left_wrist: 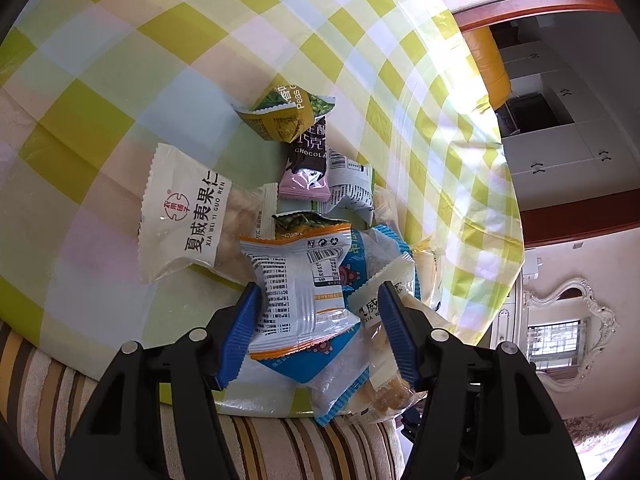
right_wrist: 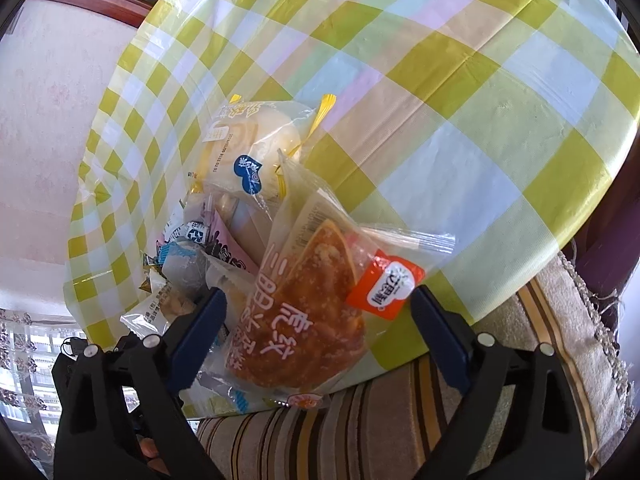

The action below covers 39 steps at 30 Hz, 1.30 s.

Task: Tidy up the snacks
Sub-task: 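Grasp the white orange-trimmed packet with the left tool while the right grasps the orange bread bag, then lift both held snacks and carry them over the purple-rimmed white box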

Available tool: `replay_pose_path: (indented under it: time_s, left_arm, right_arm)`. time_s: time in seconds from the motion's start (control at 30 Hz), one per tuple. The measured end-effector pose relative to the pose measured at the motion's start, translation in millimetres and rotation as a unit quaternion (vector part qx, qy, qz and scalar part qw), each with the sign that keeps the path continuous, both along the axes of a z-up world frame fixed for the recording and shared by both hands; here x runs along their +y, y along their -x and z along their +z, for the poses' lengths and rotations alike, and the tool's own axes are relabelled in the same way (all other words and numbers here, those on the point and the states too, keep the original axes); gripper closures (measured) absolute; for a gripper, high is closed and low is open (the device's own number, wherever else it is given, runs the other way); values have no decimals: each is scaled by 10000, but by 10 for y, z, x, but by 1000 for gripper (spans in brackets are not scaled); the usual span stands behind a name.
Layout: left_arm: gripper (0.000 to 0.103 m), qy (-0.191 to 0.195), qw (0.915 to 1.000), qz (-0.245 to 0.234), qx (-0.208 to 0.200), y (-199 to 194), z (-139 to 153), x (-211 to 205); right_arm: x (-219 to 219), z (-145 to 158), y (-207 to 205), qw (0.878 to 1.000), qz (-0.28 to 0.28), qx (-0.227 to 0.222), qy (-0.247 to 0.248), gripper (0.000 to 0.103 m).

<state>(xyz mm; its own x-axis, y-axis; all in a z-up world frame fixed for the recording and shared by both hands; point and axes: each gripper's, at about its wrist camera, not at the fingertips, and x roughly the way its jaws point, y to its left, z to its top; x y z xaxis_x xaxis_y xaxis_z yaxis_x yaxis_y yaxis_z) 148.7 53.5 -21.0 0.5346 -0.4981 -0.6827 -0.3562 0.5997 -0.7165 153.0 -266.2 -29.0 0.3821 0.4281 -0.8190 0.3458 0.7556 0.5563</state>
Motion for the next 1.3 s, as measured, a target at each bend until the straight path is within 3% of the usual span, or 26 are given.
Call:
replay_pose_path:
  time_s: [0.13,0.23,0.27,0.4,0.9,1.3]
  left_arm:
    - [52,-1,10000,-69,35,-17,-40,-53]
    - [53,-37,9999,-94,-18,-26,-47,-68]
    - [54,-33,9999,-107,-42,-20,-44,-66]
    - [62,-76,9997,-138,-178,8,7,-62]
    - [65,-353,9974,-42,-627,198,252,11]
    - [65,-1346,9846,-64,-1112,334,677,-81]
  right_arm:
    - [21,8,12,10000,49,-47,72,15]
    - [19,18,-6,9998,82,-54,144,22]
    - [22,18,-15,9998,104,-75,121,39]
    - [43,23,-20,9998,184,-118,39,47]
    - [-22,183,59,9987,248,-423,129,54]
    - [-189,566,172,9947,192,-898,460,55]
